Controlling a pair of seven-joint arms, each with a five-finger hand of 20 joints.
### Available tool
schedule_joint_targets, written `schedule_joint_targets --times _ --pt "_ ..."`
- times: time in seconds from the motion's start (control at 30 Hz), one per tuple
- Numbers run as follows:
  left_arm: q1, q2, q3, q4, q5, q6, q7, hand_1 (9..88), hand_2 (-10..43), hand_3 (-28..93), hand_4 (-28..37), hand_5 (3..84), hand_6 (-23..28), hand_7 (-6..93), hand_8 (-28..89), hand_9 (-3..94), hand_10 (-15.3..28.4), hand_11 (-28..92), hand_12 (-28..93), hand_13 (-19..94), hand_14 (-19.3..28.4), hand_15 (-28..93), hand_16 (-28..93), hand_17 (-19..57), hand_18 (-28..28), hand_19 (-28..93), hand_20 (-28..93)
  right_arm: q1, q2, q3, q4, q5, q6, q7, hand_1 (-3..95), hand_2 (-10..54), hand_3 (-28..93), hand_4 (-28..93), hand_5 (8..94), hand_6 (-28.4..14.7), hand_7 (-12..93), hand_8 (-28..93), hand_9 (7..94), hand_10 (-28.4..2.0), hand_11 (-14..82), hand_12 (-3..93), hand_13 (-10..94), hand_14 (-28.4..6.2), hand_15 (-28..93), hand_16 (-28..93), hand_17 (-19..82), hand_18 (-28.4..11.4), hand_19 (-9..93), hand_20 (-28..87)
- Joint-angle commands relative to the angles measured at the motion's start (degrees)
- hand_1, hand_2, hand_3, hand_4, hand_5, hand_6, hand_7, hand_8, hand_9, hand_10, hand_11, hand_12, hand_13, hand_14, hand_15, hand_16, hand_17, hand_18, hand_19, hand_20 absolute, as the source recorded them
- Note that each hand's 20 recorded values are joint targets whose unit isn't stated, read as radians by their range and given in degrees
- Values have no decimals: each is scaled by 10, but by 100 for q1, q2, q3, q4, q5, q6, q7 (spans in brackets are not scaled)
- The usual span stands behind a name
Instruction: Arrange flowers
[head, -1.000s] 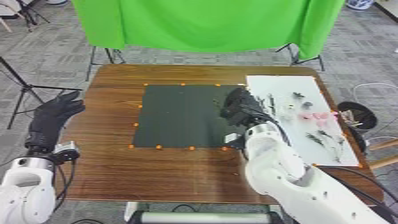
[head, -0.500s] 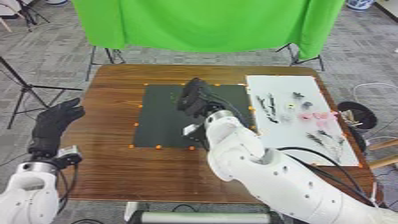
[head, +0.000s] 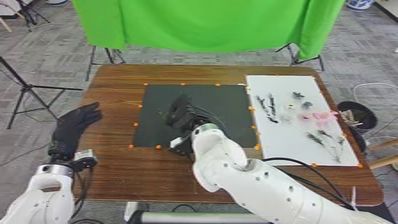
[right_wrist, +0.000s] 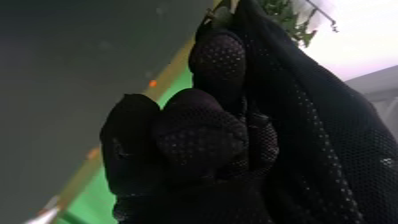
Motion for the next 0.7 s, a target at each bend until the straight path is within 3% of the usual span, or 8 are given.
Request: schedule_joint_targets --times 0.03,0.43,0.6,0.7 --pt "-45 -129 195 0 -63 -177 -58 153 -31 703 -283 524 -4 138 -80 475 138 172 109 384 160 183 -11 97 97 24 181 -52 -112 -114 18 683 638 51 581 -95 602 153 700 -51 564 57 866 -115 273 584 921 -12 591 332 716 -58 892 430" --pt "-209 -177 412 71 -97 -289 -94 153 -31 702 -283 522 -1 135 -78 475 138 171 109 383 159 182 -10 96 97 24 180 -8 -279 -323 391 1135 1640 84 584 -95 616 107 698 -48 578 8 871 -111 243 565 934 -16 534 333 723 -50 846 416" --pt "-295 -194 508 92 -102 -310 -100 153 -31 703 -283 516 1 134 -77 473 138 172 109 381 160 182 -9 96 97 24 180 12 -320 -327 566 1175 1790 120 587 -95 620 87 698 -46 581 -7 872 -112 232 560 936 -17 511 332 727 -49 826 413" --pt "-305 -207 492 97 -113 -331 -84 154 -30 702 -283 515 2 132 -77 471 137 171 109 380 160 182 -9 96 97 24 180 -6 -343 -352 588 1181 1874 158 587 -95 623 77 700 -46 580 -14 874 -112 227 558 937 -16 505 330 730 -47 816 410"
